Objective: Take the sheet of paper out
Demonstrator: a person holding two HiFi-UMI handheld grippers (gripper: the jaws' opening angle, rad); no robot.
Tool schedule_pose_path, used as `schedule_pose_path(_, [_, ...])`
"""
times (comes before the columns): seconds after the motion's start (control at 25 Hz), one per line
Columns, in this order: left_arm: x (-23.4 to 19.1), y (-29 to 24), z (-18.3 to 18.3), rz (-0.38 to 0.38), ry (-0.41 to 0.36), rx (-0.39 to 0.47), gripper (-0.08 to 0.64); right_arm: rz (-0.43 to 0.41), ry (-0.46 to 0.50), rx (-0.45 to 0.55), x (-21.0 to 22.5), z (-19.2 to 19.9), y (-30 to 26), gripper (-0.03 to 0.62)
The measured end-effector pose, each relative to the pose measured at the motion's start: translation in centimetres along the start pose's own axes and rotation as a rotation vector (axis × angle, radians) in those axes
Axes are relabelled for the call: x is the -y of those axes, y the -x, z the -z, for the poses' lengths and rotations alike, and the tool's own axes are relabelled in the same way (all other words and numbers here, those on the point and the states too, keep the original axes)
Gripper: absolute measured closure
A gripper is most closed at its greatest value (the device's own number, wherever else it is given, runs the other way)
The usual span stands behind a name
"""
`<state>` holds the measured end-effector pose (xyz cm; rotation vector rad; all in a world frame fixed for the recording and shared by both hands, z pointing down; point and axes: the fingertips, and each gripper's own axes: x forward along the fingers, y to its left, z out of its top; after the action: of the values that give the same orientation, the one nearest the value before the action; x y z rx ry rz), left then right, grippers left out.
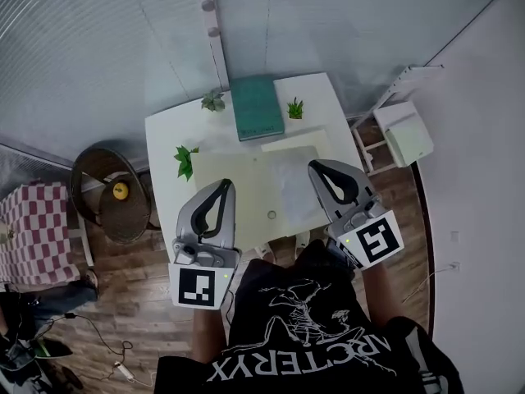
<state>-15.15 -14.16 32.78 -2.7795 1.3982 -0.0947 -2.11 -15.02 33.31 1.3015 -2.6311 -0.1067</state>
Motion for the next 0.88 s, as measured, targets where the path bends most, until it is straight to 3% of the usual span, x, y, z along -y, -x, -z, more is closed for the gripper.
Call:
schedule_pose_path(0.2, [0.0,-0.4,0.4,-0.045,-0.007,-0.005,0.548,-0.078,-0.005,-0.051,-0.1,2.2,-1.6,0.580])
schedule_pose_path(0.4, [0.4,-1.4,0.5,-0.084,-0.019,-0.032,0.548,-0.205,-0.027,-0.166,0.0,7.1,-3.4,0.580])
schedule_pose_path(0.6, [1.2,-2.3,0.5,-0.123,-0.036,-0.057,0.548,-0.327,0.138,-0.375,-0.7,15.1,-4.1,0.576])
schedule_pose_path(0.64, [1.4,-2.4,0.6,-0.131,-0.036,-0.063,0.548,-0.357,0.173,-0.425,-1.1,17.3,-4.3,0.535])
schedule_pose_path(0.72, [1.9,-2.6,0.6,-0.141,-0.047,-0.079,0.548,-0.431,0.210,-0.531,-2.4,22.4,-4.4,0.358])
schedule_pose_path(0.88, [2.9,-2.6,0.2,-0.164,-0.075,-0.092,0.548,-0.521,0.222,-0.724,-4.0,32.8,-4.6,0.304])
